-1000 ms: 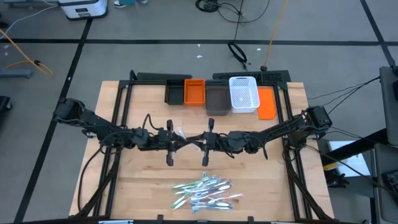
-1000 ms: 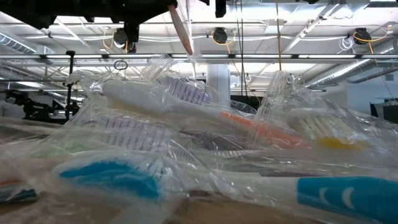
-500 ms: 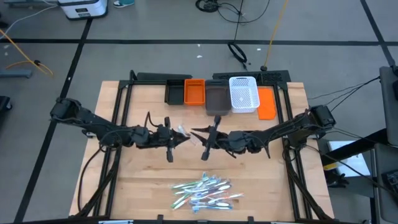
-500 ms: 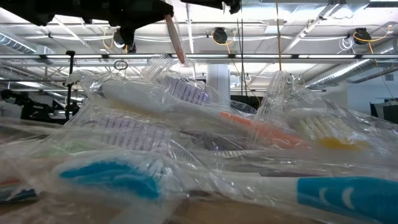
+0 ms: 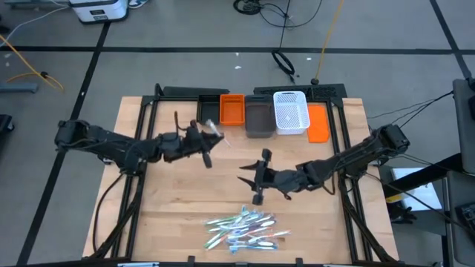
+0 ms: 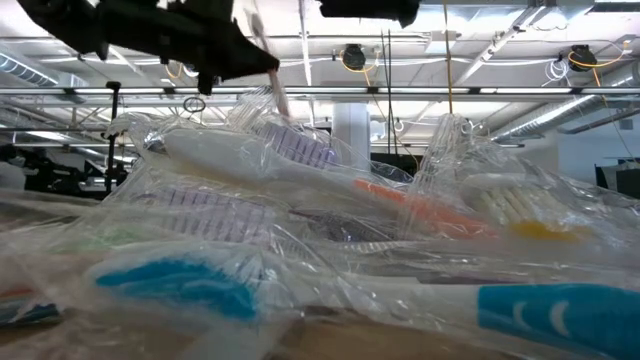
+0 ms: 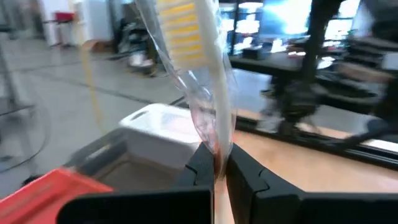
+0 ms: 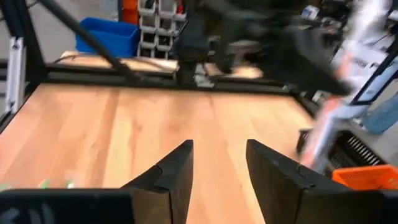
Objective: Pick & Place Toothbrushes
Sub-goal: Put the orange toothbrush into the orange basket
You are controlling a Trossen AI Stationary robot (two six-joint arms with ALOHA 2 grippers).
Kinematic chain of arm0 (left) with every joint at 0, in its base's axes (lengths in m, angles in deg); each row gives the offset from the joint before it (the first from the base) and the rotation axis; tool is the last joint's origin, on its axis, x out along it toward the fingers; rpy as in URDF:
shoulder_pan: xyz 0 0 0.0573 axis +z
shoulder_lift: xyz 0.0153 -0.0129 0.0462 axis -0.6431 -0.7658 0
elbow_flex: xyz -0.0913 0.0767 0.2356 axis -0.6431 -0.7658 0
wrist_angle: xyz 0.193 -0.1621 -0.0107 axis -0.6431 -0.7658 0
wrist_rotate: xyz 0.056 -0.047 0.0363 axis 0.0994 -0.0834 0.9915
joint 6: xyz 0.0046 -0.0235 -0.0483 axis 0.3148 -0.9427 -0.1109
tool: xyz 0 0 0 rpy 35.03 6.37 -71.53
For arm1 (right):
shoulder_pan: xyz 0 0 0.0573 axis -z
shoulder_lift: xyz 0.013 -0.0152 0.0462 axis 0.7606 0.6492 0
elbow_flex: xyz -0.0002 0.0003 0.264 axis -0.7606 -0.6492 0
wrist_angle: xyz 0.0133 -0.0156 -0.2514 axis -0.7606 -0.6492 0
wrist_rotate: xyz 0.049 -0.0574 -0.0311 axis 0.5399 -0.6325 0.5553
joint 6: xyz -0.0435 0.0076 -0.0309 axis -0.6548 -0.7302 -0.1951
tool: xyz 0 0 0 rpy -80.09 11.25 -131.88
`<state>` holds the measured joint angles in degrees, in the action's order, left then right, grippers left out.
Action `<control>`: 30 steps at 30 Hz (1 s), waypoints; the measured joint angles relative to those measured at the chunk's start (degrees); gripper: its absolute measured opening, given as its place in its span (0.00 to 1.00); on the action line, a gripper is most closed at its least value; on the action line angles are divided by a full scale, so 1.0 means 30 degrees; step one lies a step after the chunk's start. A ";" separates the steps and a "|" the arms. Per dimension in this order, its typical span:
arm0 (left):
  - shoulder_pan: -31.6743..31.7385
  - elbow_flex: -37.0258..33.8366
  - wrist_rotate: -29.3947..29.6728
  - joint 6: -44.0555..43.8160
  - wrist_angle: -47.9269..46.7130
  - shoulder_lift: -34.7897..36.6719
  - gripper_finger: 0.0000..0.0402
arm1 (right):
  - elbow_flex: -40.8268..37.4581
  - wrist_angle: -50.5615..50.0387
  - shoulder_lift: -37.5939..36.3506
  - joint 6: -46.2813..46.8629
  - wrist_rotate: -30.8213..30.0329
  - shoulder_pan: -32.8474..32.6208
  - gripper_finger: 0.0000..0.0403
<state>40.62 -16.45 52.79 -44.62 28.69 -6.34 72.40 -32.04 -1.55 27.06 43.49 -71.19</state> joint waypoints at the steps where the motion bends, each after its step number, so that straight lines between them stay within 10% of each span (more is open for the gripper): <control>1: 0.0605 0.0000 -0.0408 -0.0076 -0.0035 0.0000 0.01 | 0.0000 -0.0189 0.0012 0.0164 0.0004 -0.0183 0.35; 14: 0.7134 0.0015 -0.4804 -0.2746 0.1467 -0.1806 0.02 | 0.0000 0.0054 0.0007 0.0255 -0.0006 -0.0924 0.33; 30: 1.0352 0.3271 -0.7598 -0.4804 0.3405 -0.8364 0.02 | -0.0298 0.0537 0.0007 0.0409 -0.0005 -0.0902 0.32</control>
<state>71.67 -6.64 29.99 -59.04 38.90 -31.43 71.51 -30.42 -1.52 28.28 43.47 -73.90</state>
